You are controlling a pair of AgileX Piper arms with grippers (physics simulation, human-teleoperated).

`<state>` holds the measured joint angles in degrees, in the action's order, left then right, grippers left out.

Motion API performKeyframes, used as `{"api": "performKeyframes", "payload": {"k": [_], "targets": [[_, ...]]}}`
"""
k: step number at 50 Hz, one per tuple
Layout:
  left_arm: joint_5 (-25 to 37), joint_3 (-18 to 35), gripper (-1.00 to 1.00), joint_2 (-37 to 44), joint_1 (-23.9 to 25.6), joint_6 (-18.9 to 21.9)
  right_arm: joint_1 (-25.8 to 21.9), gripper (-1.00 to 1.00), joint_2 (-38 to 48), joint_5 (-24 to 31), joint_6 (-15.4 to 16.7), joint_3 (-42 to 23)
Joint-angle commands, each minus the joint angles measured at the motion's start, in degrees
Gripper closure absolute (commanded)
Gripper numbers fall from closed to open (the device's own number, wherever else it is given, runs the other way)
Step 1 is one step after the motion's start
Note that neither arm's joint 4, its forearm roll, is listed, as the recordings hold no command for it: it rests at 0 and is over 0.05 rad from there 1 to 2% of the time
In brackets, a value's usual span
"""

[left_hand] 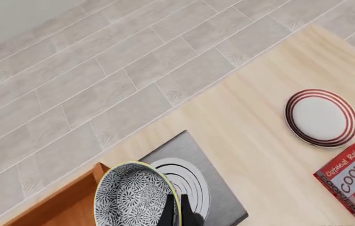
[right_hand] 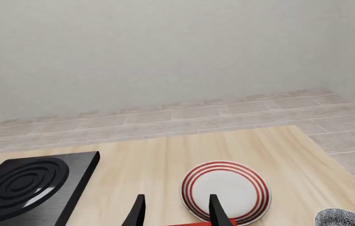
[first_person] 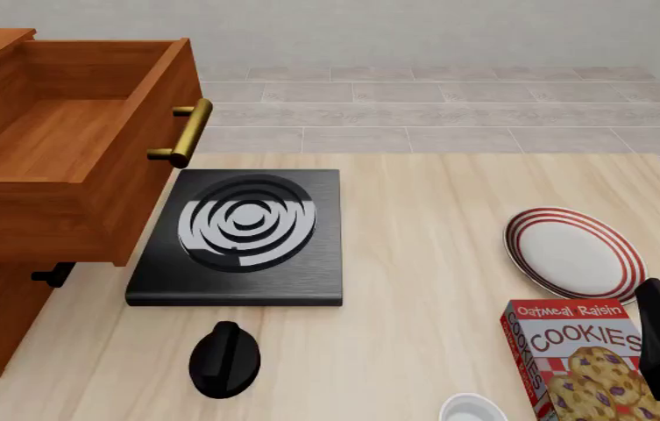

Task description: Pick the akita bowl in the top layer of the wooden cabinet and place it on the plate.

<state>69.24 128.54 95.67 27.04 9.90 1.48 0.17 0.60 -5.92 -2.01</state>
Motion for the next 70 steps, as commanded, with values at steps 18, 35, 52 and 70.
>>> {"api": "performKeyframes", "payload": {"k": [18,35,52,70], "targets": [[-3.6,-0.9,1.00,2.8,5.3,0.9,-0.2,-1.00,0.0,-0.1,0.4,0.0],[-6.9,-4.4,1.00,3.8,9.4,0.8,-0.3,-1.00,0.0,-0.1,0.6,0.0],[-12.3,-10.0,1.00,5.2,13.9,0.0,-0.9,-1.00,-0.1,-0.1,1.7,-0.1],[-14.4,-10.3,1.00,7.8,17.1,-0.5,-1.0,-1.00,-0.1,-0.3,1.9,-0.3]]}}
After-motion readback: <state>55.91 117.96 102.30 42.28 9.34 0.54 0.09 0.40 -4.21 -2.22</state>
